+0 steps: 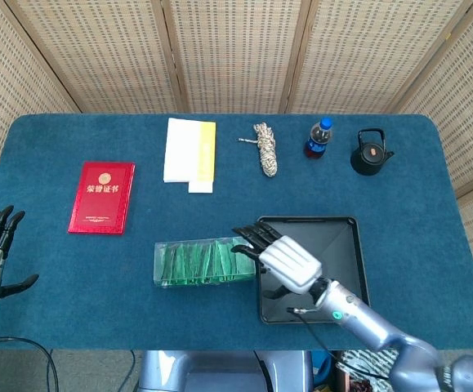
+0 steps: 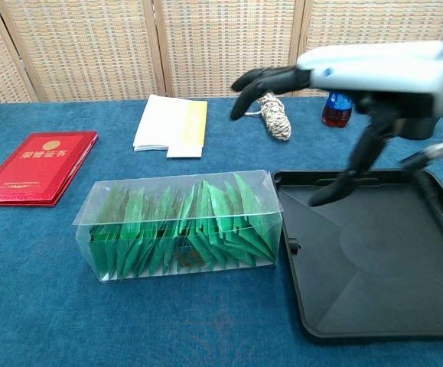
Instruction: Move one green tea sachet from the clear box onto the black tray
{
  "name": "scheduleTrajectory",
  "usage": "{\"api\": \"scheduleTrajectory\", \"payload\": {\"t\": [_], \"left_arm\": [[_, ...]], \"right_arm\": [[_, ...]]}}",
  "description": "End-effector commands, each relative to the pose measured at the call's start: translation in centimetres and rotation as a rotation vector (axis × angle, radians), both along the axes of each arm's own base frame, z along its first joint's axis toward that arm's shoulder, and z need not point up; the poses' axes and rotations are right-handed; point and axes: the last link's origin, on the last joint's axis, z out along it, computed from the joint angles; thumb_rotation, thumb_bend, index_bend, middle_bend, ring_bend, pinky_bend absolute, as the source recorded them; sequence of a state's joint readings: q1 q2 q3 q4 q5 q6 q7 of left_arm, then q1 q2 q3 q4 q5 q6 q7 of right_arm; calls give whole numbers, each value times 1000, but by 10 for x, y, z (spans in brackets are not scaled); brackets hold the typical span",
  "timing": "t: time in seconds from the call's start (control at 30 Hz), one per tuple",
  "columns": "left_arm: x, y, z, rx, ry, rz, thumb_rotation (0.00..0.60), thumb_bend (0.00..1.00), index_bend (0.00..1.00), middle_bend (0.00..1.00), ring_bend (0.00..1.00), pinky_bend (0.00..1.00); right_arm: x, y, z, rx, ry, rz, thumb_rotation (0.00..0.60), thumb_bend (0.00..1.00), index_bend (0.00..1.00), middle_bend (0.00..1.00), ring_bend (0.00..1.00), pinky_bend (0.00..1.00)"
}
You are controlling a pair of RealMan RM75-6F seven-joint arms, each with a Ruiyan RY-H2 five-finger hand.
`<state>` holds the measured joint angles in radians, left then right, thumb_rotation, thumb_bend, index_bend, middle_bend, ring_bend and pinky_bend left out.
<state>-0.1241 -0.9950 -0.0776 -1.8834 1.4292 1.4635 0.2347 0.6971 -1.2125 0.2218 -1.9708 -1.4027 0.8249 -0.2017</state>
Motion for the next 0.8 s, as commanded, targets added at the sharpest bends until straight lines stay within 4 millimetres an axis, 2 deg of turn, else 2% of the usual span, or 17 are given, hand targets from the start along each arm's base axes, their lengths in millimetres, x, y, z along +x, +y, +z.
{"api": "scheduleTrajectory", "payload": {"t": [0.03,0.33,0.8], "left_arm": [[0,1,-1,-3,0,2,600,69,0,0,0,0],[0,2,-3,-16,4,5,600,69,0,0,0,0],[-1,3,-2,-23,-7,7,600,69,0,0,0,0]], "right_arm": [[25,-11,-32,4,39,26,600,128,217,0,0,0],[43,-22,-67,-33,73,-42,600,201,235,0,0,0],[47,-23,-93,-68,140,-77,600,274,251,0,0,0]]}}
